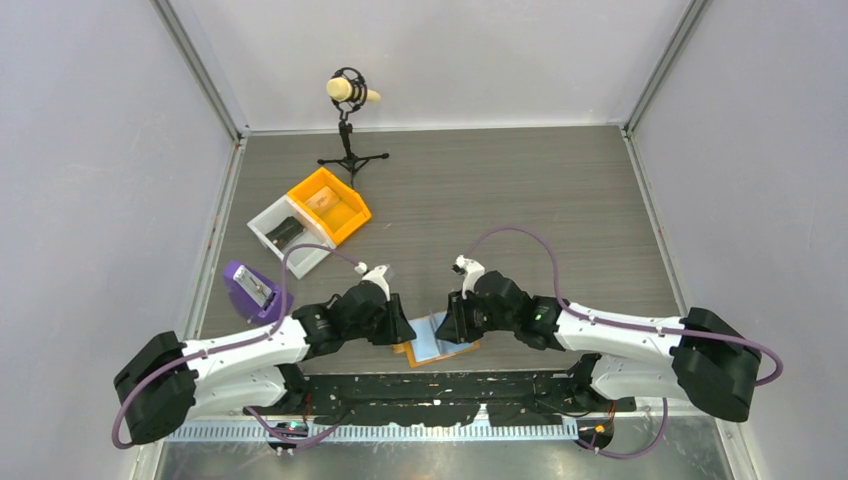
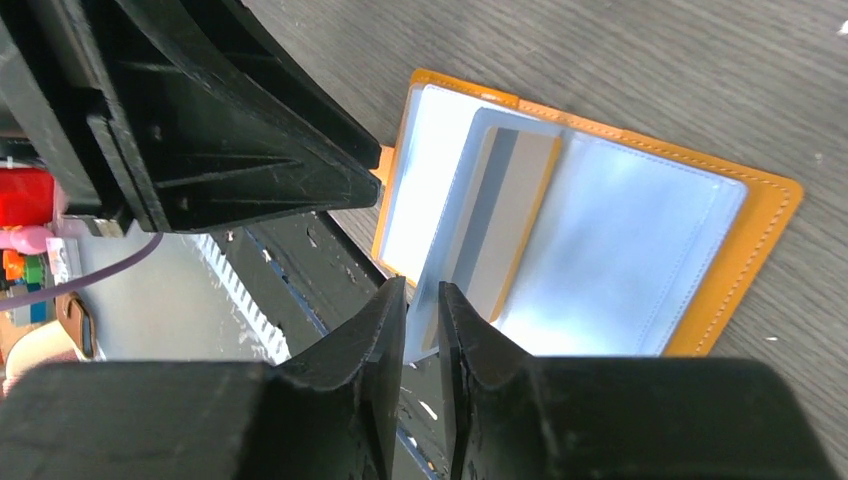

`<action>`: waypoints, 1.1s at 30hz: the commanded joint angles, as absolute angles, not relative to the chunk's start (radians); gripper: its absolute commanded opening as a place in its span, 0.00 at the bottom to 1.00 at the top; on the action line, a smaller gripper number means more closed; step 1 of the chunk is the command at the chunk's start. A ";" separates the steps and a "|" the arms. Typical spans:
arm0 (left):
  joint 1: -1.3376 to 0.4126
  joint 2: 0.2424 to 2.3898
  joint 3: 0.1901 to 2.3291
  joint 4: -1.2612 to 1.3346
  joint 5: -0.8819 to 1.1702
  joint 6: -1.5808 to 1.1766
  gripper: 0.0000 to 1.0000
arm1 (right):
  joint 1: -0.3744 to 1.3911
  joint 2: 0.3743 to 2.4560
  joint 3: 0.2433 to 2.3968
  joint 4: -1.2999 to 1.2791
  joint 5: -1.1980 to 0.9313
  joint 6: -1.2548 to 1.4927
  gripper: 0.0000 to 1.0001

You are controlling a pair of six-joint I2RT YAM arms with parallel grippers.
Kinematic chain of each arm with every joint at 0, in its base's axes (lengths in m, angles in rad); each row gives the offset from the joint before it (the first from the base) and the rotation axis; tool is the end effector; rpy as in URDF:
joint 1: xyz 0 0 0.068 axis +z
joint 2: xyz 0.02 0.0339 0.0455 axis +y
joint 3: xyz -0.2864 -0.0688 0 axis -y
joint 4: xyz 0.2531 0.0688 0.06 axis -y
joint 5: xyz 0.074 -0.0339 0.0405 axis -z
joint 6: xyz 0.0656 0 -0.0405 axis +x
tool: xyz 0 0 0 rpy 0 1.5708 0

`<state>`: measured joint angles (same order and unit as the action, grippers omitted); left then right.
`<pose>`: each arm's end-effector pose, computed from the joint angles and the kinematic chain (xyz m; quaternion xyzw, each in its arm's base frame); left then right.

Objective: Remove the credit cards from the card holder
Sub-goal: Remove the credit card from the card holder.

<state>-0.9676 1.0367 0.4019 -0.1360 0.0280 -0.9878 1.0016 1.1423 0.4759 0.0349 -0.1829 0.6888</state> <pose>0.1197 -0.1770 0.1610 -0.0038 0.9210 -0.3301 0.2069 0.1241 0.2160 0.1829 -0.1791 0.8707 0.3912 0.2381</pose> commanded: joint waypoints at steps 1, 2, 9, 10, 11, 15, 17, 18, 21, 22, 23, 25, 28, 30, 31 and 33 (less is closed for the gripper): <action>-0.970 0.982 0.403 -0.167 -0.027 -0.990 0.28 | 1.032 1.182 0.530 0.099 -0.226 0.705 0.28; -0.971 0.970 0.403 -0.175 -0.034 -0.991 0.28 | 1.038 1.188 0.534 0.100 -0.231 0.704 0.32; -0.971 0.904 0.394 -0.197 -0.043 -1.000 0.28 | 1.042 1.172 0.541 0.062 -0.196 0.674 0.38; -0.971 0.902 0.394 -0.194 -0.041 -0.999 0.28 | 1.041 1.169 0.543 0.057 -0.189 0.671 0.38; -0.971 0.903 0.394 -0.191 -0.039 -0.998 0.28 | 1.041 1.169 0.544 0.048 -0.177 0.661 0.38; -0.971 0.943 0.388 -0.140 -0.015 -0.991 0.24 | 1.027 1.185 0.541 0.040 -0.162 0.643 0.37; -0.971 0.989 0.389 -0.110 -0.005 -0.991 0.21 | 1.015 1.201 0.538 0.047 -0.163 0.635 0.36; -0.971 1.010 0.390 -0.093 0.011 -0.990 0.20 | 1.005 1.216 0.537 0.049 -0.170 0.630 0.35; -0.971 1.070 0.387 -0.032 0.052 -0.988 0.18 | 0.986 1.243 0.532 0.075 -0.196 0.625 0.33; -0.971 1.088 0.387 -0.019 0.057 -0.988 0.17 | 0.974 1.256 0.525 0.083 -0.216 0.626 0.32; -0.971 1.106 0.388 -0.012 0.059 -0.987 0.16 | 0.967 1.262 0.521 0.103 -0.225 0.629 0.32; -0.971 1.134 0.389 -0.006 0.061 -0.986 0.15 | 0.949 1.283 0.508 0.132 -0.253 0.635 0.31; -0.971 1.159 0.383 -0.006 0.060 -0.986 0.15 | 0.926 1.311 0.490 0.172 -0.287 0.642 0.31; -0.971 1.166 0.375 -0.006 0.052 -0.991 0.14 | 0.913 1.330 0.477 0.200 -0.308 0.648 0.30; -0.971 1.171 0.370 0.006 0.052 -0.992 0.14 | 0.909 1.345 0.472 0.211 -0.325 0.651 0.30; -0.971 1.178 0.361 0.027 0.053 -0.999 0.14 | 0.898 1.369 0.460 0.248 -0.351 0.662 0.30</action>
<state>-0.9676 1.1633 0.3801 -0.0422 0.0502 -0.9916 0.9157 1.3323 0.4816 0.1375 -0.2810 0.6521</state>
